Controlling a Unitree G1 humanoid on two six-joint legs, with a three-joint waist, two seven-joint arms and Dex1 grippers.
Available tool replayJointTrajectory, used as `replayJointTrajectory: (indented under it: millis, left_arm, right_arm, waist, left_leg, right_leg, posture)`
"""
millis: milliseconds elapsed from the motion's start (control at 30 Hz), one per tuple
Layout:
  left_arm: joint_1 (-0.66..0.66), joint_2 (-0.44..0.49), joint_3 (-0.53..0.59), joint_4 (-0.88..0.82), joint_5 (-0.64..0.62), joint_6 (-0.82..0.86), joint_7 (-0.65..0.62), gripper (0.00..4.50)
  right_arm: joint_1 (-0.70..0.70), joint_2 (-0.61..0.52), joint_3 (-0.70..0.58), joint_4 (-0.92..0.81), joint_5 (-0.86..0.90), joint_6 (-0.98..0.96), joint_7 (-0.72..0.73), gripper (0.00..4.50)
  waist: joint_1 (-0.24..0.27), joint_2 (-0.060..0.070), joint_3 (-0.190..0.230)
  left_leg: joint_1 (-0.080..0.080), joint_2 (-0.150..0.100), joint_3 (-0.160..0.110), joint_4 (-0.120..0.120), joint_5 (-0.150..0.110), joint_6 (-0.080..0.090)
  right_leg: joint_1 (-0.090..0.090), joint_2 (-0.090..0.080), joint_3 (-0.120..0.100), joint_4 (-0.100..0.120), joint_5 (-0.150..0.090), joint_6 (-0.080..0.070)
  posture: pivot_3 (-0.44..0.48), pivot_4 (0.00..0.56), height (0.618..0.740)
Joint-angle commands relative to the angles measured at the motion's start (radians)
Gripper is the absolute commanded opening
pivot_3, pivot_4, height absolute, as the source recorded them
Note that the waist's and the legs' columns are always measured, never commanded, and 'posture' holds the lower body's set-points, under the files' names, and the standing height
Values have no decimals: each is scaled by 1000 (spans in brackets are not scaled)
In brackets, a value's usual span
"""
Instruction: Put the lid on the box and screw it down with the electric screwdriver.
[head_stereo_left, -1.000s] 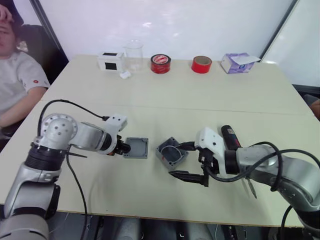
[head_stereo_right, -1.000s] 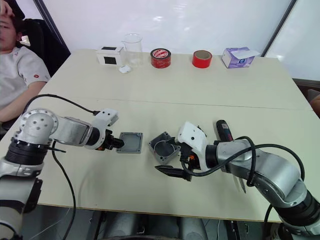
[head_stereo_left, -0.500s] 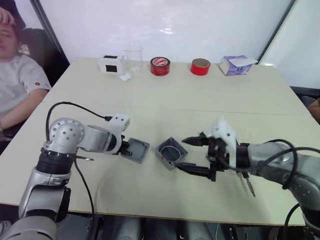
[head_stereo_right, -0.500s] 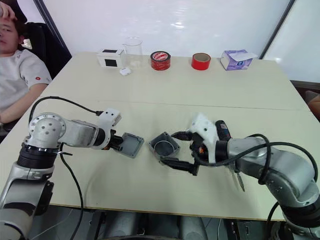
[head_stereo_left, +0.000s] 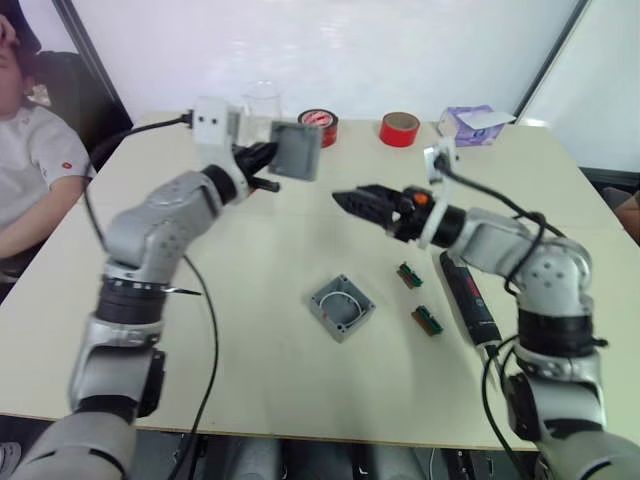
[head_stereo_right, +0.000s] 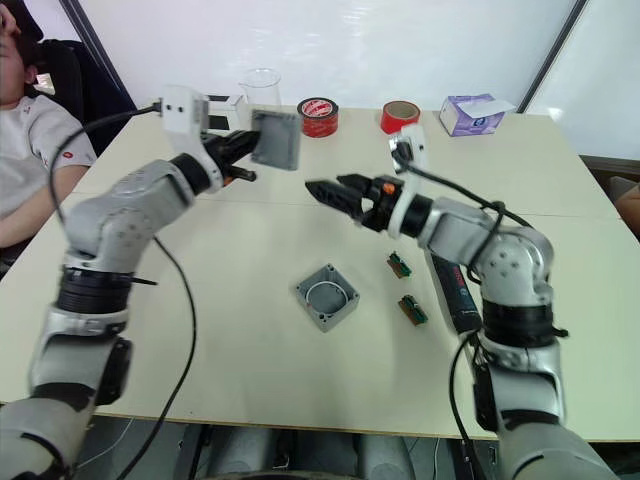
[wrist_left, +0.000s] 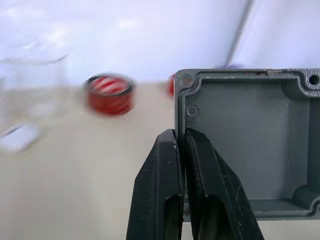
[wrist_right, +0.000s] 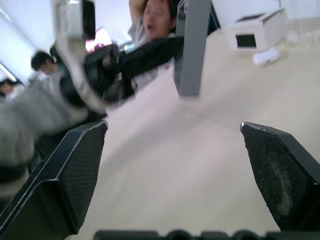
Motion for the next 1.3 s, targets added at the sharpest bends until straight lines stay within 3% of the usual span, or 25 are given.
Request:
replayJointTrajectory:
  millis: [33,133,433,533,867,1067,1167,1300]
  left_arm:
    - [-27,-44,-6,-9,76,-79,-63,76]
    - [-24,-80,-4,-12,102,-82,-89,76]
    - [-17,-123,10,-32,149,-53,-143,76]
    - [-19,-129,15,-32,157,-47,-152,0]
    - [-10,-143,27,-63,161,-13,-182,0]
    - [-1,-142,55,-73,141,20,-208,0]
    - [-2,-140,72,-70,133,36,-222,884]
    - [-2,-130,105,-76,101,63,-251,2425]
  right_arm:
    - [-45,17,-56,54,-4,-8,-35,4500]
    - [-55,25,-66,66,-12,-11,-48,4500]
    - [-55,32,-89,48,-13,-8,-80,4500]
    - [-56,31,-89,45,-21,-10,-83,3843]
    - [-53,36,-91,26,-24,-12,-81,179]
    - [-50,46,-83,13,-22,-5,-77,154]
    - [-46,49,-80,3,-21,-3,-73,154]
    - [-40,51,-80,-5,-25,-5,-74,154]
  waist:
    - [0,0,0]
    - [-1,0,0]
    - [-7,0,0]
    - [-8,0,0]
    - [-12,0,0]
    - [-22,0,0]
    - [-23,0,0]
    - [-23,0,0]
  left_leg:
    - [-3,0,0,0,0,0]
    - [-11,1,0,1,1,-1]
    - [-11,1,-2,1,0,0]
    - [-11,1,-3,1,0,0]
    - [-11,2,-4,1,0,0]
    - [-11,2,-5,1,0,0]
    - [-11,3,-5,1,0,0]
    - [-11,4,-5,0,0,0]
  right_leg:
    - [-3,0,0,0,0,0]
    - [-11,1,0,2,1,1]
    - [-11,1,0,1,1,1]
    - [-11,1,0,1,1,1]
    - [-11,2,0,1,1,1]
    - [-11,2,0,1,1,1]
    - [-11,3,0,1,1,1]
    - [-11,3,0,1,1,1]
  posture:
    - [0,150,740]
    - [0,150,740]
    - [0,150,740]
    - [0,150,740]
    - [0,150,740]
    - [0,150,740]
    - [0,150,740]
    - [0,150,740]
